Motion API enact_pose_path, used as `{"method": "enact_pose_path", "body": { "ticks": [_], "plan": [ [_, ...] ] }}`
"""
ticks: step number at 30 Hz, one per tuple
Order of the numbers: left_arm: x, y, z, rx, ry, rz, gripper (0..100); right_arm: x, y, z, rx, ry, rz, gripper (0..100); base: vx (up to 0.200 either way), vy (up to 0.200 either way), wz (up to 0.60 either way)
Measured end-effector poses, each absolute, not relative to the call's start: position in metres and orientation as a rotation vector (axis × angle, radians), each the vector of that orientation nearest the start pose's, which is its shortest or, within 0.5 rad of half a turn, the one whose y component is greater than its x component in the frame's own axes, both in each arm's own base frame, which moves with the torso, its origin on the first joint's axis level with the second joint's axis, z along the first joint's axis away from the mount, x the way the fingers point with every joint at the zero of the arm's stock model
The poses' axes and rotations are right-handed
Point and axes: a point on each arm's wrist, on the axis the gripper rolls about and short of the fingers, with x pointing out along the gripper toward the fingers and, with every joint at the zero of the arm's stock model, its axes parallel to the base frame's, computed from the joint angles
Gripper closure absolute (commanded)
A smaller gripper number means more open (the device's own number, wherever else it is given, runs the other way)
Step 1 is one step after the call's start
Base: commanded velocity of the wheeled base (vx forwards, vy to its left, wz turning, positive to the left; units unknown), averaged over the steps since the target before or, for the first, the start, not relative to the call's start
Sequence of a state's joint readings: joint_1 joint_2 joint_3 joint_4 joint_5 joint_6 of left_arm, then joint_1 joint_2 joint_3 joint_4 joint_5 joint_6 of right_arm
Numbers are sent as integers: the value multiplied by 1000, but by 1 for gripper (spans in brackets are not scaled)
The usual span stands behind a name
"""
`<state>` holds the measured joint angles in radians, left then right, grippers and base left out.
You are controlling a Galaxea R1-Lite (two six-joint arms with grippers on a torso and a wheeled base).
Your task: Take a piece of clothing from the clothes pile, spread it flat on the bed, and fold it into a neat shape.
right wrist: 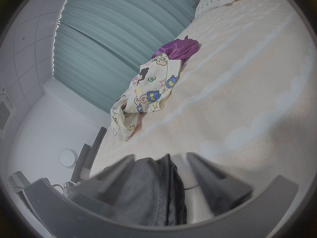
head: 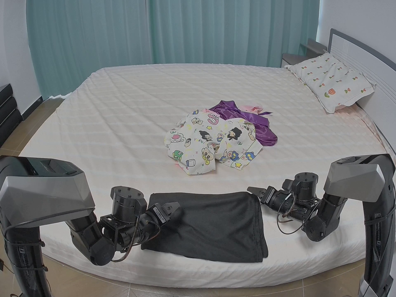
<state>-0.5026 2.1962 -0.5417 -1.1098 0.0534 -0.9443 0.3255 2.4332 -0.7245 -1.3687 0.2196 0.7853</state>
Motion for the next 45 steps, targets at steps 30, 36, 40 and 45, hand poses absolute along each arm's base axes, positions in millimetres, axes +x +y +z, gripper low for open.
{"method": "enact_pose_path", "body": {
  "ticks": [30, 36, 40, 45],
  "plan": [
    [250, -92, 173, -668, 190, -165, 0, 224, 37, 134, 545, 81, 230, 0, 0, 0, 0],
    [206, -69, 206, -618, 124, -104, 0, 182, 29, 155, 424, -26, 246, 0, 0, 0, 0],
    [171, -53, 218, -550, 62, -38, 0, 151, 24, 158, 386, -41, 246, 0, 0, 0, 0],
    [133, -37, 216, -466, -3, 34, 0, 116, 19, 155, 358, 4, 237, 0, 0, 0, 0]
  ]
}}
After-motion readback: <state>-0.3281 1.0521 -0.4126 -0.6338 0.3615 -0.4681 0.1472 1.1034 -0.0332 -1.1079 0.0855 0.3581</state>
